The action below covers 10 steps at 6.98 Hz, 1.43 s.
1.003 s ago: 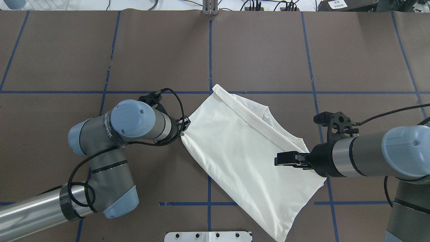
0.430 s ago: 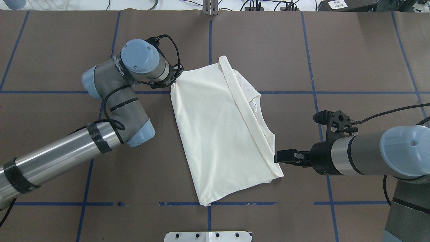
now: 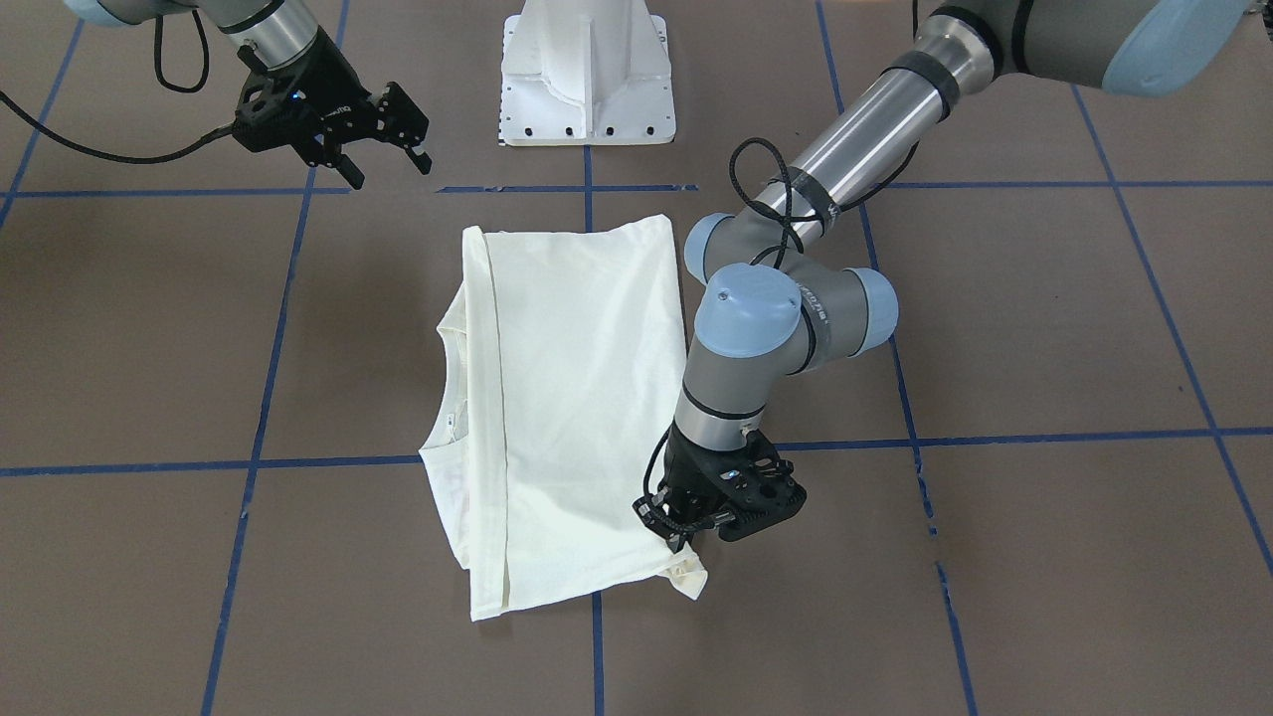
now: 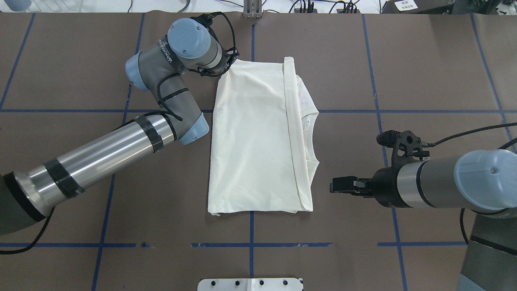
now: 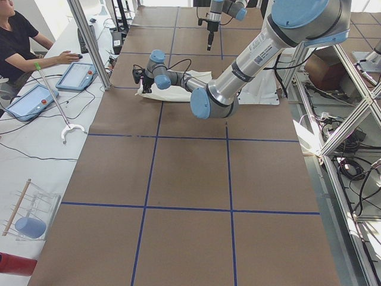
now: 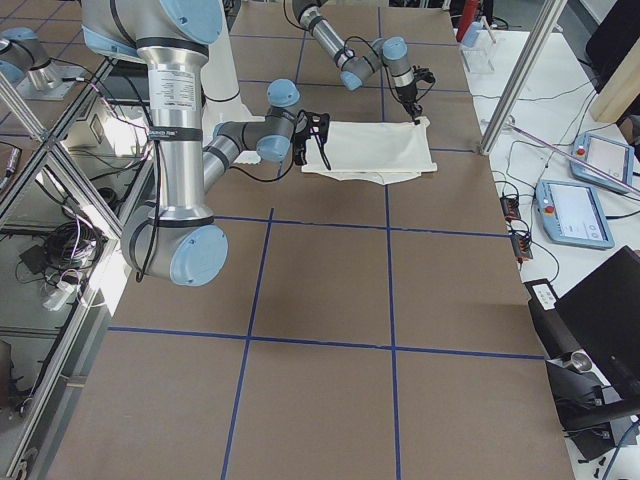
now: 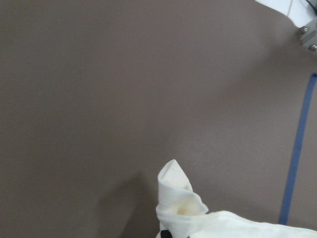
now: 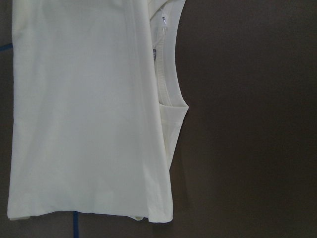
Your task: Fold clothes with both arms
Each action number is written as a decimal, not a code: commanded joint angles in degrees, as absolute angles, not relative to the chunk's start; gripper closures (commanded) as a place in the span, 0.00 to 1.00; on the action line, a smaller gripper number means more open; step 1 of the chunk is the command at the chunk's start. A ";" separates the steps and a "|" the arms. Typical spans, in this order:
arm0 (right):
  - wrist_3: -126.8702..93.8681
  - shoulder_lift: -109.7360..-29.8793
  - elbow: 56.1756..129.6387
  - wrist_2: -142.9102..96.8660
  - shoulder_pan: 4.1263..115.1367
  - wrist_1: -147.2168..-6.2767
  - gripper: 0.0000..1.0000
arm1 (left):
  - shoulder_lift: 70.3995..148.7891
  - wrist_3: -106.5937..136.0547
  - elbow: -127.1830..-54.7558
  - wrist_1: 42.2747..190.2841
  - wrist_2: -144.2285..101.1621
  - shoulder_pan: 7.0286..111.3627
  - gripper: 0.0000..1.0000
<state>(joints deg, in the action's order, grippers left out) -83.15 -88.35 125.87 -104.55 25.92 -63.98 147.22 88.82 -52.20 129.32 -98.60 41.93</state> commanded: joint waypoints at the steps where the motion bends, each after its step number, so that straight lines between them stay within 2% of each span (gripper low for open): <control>1: -83.14 -88.33 125.68 -104.41 26.10 -63.98 0.00 | 148.19 88.16 -49.75 132.70 -98.18 41.84 0.01; 5: -82.45 -88.42 123.41 -104.50 26.81 -64.86 0.00 | 145.91 81.75 -50.96 129.93 -95.44 46.22 0.00; 6: -81.57 -85.81 120.27 -104.50 27.07 -65.91 0.00 | 142.94 79.30 -57.59 124.25 -99.36 46.23 0.00; 8: -75.87 -74.95 115.08 -104.41 27.07 -79.11 0.00 | 131.18 77.26 -77.95 118.16 -102.21 46.23 0.00; 10: -73.57 -63.69 109.01 -104.50 26.46 -92.75 0.00 | 125.71 76.99 -97.81 105.71 -107.90 45.62 0.00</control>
